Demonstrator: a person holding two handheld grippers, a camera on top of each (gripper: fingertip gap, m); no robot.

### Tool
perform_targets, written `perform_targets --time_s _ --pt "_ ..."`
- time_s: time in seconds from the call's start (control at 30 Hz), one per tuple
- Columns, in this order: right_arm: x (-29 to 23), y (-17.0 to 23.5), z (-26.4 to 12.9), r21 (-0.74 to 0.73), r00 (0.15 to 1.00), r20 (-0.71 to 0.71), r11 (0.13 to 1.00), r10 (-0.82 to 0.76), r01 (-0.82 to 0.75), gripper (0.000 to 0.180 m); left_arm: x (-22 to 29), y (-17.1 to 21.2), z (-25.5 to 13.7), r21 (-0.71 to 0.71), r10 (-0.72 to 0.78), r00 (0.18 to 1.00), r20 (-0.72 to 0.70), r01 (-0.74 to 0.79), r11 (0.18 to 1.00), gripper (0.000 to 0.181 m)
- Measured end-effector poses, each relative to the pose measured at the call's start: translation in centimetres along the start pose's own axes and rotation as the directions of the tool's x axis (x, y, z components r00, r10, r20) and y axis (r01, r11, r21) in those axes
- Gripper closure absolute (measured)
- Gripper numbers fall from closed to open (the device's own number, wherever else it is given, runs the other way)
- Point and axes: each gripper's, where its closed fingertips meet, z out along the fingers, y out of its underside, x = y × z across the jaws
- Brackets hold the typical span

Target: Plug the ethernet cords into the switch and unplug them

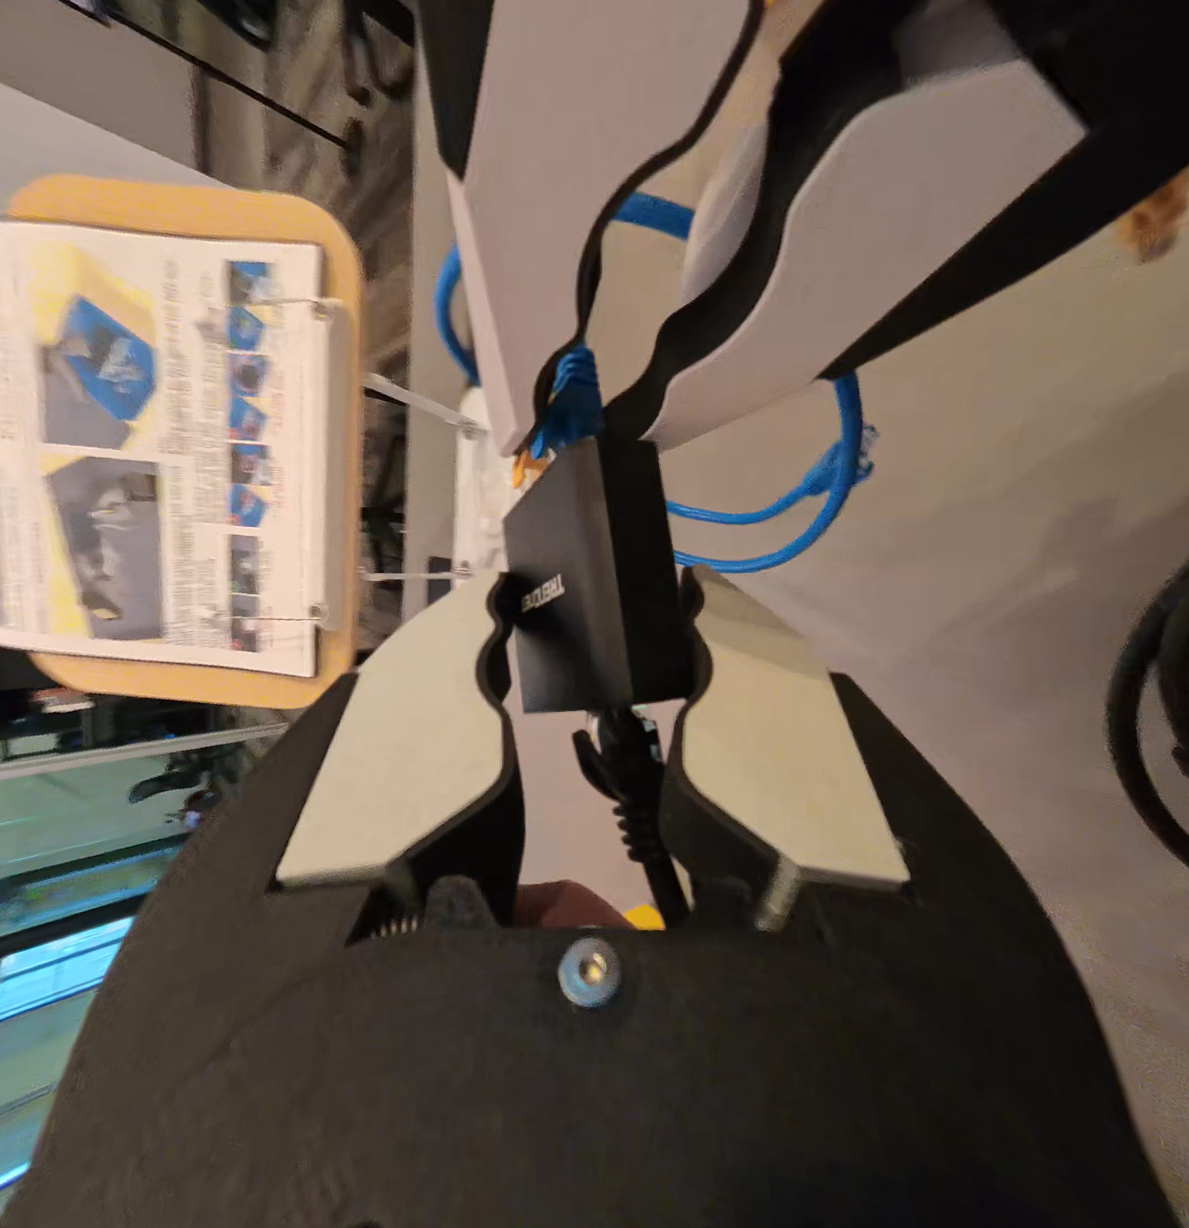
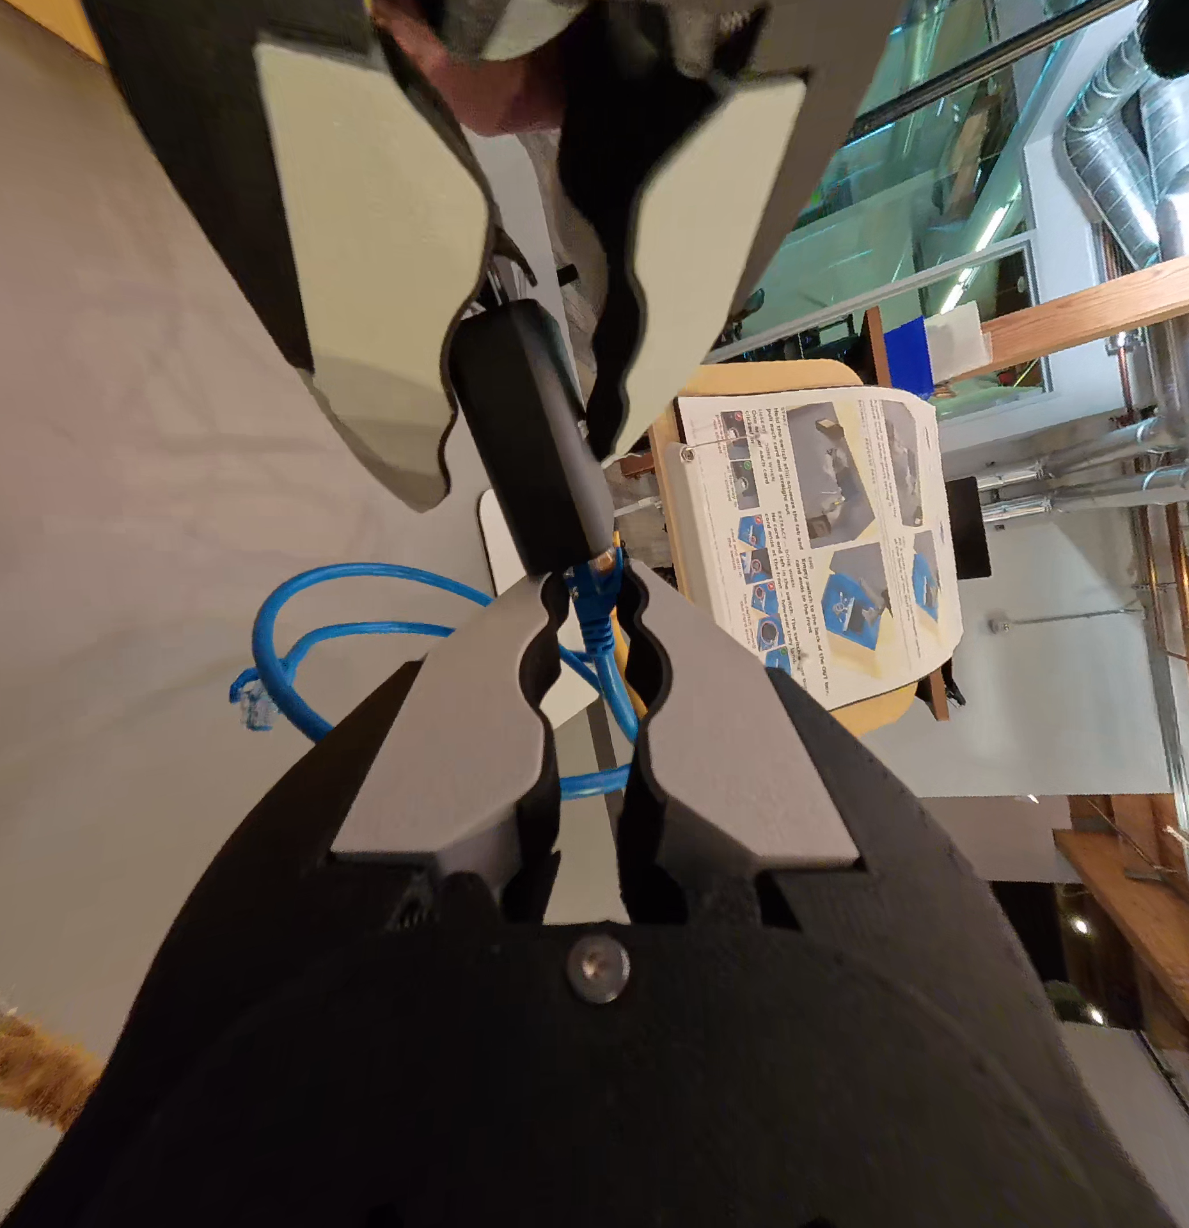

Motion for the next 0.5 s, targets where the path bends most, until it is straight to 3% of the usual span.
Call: perform_targets --time_s 0.2,0.3,0.5 --pt "0.1 -0.3 -0.6 0.047 1.000 0.005 0.999 0.013 -0.013 0.167 -0.6 -0.3 -0.3 0.011 0.090 0.989 0.117 -0.092 0.996 0.148" --pt "0.1 -0.9 -1.1 0.102 0.998 -0.023 0.993 -0.055 0.057 0.156 -0.6 0.3 -0.2 -0.029 0.105 0.990 0.095 -0.102 0.994 0.154" --pt "0.0 -1.1 -2.0 0.135 0.997 0.018 0.988 -0.080 0.076 0.160 -0.9 0.3 -0.6 -0.027 0.133 0.985 0.113 -0.131 0.991 0.155"
